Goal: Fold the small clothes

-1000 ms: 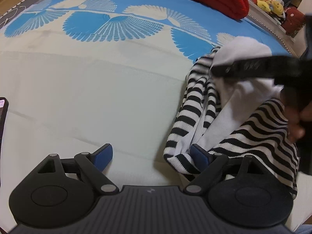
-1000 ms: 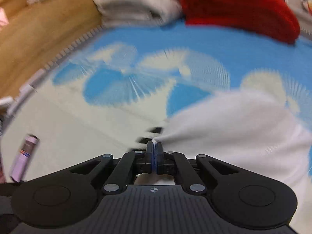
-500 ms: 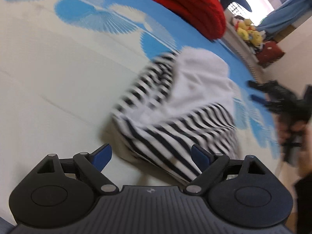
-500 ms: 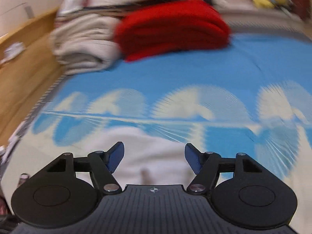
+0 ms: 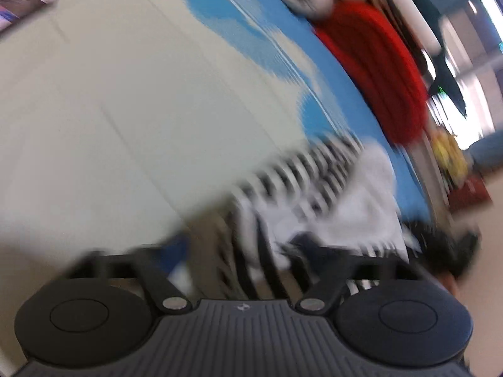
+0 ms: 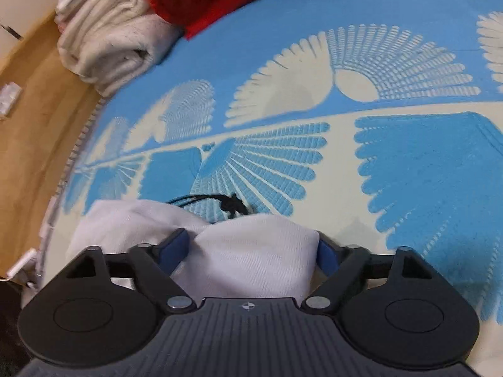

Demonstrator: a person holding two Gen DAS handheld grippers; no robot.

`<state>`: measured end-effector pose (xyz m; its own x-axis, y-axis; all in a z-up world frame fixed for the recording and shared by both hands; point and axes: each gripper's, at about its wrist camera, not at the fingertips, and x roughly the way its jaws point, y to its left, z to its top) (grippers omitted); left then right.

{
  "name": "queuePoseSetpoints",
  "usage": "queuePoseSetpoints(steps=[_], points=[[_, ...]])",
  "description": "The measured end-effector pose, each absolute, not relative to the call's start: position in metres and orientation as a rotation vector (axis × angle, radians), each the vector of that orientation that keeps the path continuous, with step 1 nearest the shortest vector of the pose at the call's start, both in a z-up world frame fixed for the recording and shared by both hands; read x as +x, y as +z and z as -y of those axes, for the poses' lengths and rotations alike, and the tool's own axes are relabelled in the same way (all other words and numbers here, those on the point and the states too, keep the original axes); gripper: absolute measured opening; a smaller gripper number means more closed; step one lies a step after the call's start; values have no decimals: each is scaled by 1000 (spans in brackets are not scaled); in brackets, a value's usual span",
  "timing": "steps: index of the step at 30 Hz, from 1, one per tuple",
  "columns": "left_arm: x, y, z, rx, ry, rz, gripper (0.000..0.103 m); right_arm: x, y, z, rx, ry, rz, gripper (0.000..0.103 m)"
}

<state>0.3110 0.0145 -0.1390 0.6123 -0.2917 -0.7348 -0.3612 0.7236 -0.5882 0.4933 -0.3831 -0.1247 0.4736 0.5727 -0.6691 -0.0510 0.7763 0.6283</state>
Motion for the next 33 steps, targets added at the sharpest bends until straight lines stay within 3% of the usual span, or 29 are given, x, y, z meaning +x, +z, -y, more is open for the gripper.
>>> queuePoseSetpoints(steps=[1, 2, 6, 10, 15, 22, 25, 27, 30, 33], points=[[316, -142, -18, -819, 4, -945, 21, 491, -122, 383, 562, 395, -1018, 7], [320, -144, -18, -856, -27, -954, 15, 488, -120, 381, 527, 404, -1012, 6], [372, -128, 9, -612, -73, -980, 13, 475, -108, 394, 488, 362, -930, 5], [504, -109, 58, -389, -198, -1016, 12, 462, -110, 428, 532, 230, -844, 5], [647, -105, 167, -189, -202, -922, 11, 435, -130, 474, 665, 55, -737, 5], [711, -105, 214, -95, -231, -893, 15, 418, -158, 484, 773, 46, -683, 5], [716, -100, 205, -114, -227, -848, 31, 409, -159, 479, 744, 19, -690, 5], [713, -92, 196, -127, -227, -831, 62, 398, -156, 478, 741, 2, -691, 5], [694, -74, 176, -146, -164, -754, 87, 390, -156, 476, 732, -8, -688, 5], [683, -53, 157, -117, -111, -744, 91, 387, -152, 482, 756, -43, -677, 20]])
